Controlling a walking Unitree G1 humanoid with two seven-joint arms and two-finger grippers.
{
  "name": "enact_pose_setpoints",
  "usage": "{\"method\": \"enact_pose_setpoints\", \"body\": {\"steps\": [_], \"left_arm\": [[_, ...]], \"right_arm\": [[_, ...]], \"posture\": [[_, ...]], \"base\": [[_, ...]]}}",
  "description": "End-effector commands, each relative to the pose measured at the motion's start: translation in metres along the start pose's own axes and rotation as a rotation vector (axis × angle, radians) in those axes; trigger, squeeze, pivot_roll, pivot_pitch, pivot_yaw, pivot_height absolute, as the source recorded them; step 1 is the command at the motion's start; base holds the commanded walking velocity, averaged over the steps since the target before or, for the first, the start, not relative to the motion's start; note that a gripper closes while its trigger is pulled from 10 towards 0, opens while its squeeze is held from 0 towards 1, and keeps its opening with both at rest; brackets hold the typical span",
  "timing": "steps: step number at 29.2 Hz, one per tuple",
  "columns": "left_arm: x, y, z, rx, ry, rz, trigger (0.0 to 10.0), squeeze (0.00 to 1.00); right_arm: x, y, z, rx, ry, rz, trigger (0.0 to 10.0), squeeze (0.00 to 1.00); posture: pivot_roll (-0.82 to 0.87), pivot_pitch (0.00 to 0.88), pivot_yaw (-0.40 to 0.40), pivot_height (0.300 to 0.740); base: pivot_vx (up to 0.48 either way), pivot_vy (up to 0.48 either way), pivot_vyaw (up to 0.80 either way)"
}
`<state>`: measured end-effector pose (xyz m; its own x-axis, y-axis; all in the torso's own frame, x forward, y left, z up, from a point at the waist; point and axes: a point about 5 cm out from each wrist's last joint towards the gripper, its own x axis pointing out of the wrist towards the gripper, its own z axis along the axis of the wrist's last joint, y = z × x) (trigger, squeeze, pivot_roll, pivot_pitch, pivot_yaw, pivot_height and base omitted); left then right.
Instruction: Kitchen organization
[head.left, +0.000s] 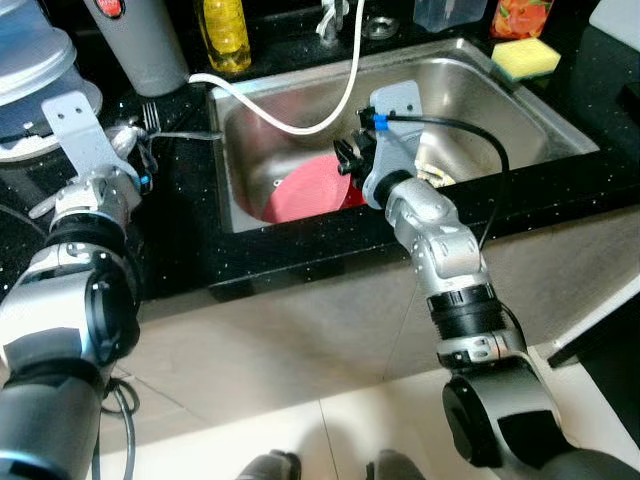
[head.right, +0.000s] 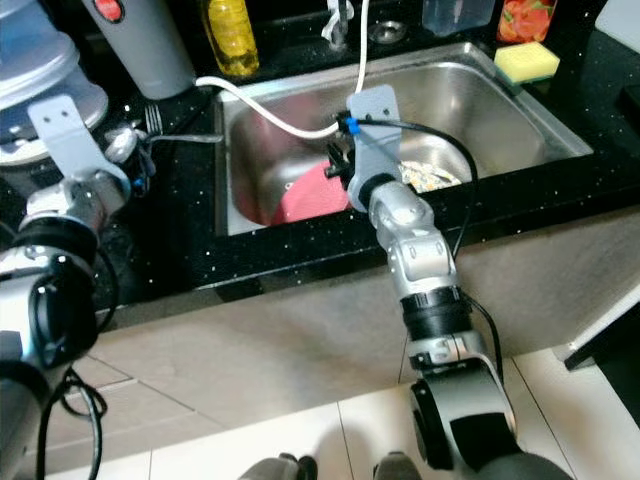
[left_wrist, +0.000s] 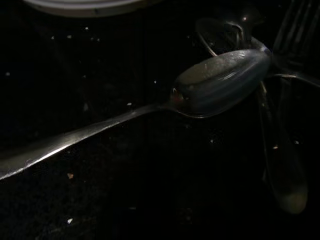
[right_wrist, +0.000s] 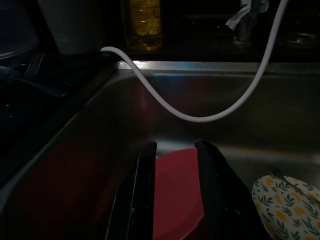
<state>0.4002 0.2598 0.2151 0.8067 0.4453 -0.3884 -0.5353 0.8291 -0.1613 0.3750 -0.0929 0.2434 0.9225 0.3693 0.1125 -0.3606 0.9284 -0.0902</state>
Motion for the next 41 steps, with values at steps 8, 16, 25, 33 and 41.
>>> {"method": "enact_pose_setpoints", "body": {"steps": [8,16,25,33,41], "left_arm": [[0.008,0.03,-0.031,-0.034,0.148,0.153,10.0,0.0],[0.002,0.022,0.002,0.119,-0.047,0.159,10.0,0.0],[-0.005,0.023,0.013,0.023,-0.054,0.115,10.0,0.0],[-0.006,0.032,-0.028,-0.064,0.11,0.098,10.0,0.0],[-0.01,0.044,-0.056,-0.089,0.224,0.148,10.0,0.0]], "right_arm": [[0.003,0.006,0.002,0.002,-0.004,0.022,10.0,0.0],[0.004,0.007,0.002,0.005,-0.005,0.022,10.0,0.0],[0.004,0.007,0.001,0.011,-0.006,0.019,10.0,0.0],[0.004,0.007,0.001,0.014,-0.009,0.016,10.0,0.0],[0.004,0.005,0.001,0.012,-0.007,0.014,10.0,0.0]], "posture": [[0.13,0.108,0.096,0.74],[0.14,0.106,0.098,0.74],[0.14,0.101,0.102,0.74],[0.15,0.097,0.104,0.74],[0.15,0.096,0.102,0.74]], "base": [[0.0,0.0,0.0],[0.0,0.0,0.0],[0.0,0.0,0.0],[0.0,0.0,0.0],[0.0,0.0,0.0]]}}
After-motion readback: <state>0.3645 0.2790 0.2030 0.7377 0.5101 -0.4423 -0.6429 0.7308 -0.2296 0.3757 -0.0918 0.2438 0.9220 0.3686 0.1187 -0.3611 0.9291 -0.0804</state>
